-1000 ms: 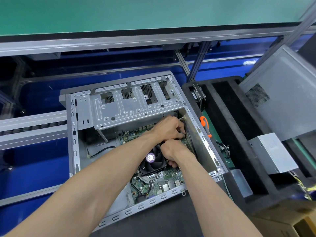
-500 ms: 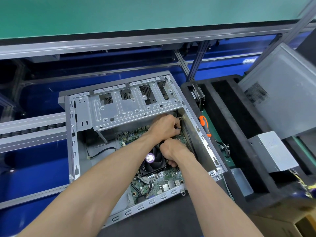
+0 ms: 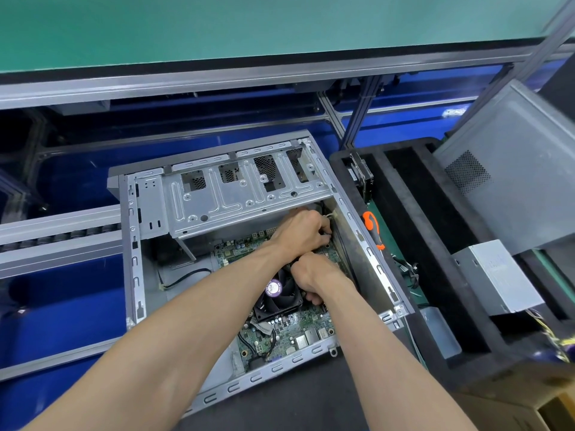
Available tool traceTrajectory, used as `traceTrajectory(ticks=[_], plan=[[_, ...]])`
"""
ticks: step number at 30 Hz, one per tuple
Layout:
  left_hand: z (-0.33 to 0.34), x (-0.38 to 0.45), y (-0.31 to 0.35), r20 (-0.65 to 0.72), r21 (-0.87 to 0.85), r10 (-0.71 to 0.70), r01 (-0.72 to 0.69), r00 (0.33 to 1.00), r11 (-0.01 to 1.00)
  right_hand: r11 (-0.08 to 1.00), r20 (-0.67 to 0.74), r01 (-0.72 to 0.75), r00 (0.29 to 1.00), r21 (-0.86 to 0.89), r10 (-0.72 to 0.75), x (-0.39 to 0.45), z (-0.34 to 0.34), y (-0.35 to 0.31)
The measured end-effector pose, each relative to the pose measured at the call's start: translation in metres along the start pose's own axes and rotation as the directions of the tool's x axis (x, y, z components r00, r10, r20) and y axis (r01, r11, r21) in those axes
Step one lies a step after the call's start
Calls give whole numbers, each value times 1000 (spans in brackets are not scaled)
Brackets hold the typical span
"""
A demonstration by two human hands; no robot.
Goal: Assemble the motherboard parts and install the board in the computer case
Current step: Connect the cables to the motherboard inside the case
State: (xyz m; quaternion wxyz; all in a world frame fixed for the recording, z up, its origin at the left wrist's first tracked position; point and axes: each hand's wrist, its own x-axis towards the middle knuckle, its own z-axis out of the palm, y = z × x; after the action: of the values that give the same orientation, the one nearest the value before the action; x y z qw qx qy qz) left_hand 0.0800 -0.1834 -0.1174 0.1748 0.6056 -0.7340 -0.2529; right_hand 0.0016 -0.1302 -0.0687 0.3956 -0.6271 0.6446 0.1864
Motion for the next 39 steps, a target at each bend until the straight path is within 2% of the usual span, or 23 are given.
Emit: traceTrajectory(ticks=[39], plan=[[-4, 0, 8, 21, 27, 36, -36, 999, 999, 1000, 6, 3, 1000, 17, -3, -5, -2, -1]])
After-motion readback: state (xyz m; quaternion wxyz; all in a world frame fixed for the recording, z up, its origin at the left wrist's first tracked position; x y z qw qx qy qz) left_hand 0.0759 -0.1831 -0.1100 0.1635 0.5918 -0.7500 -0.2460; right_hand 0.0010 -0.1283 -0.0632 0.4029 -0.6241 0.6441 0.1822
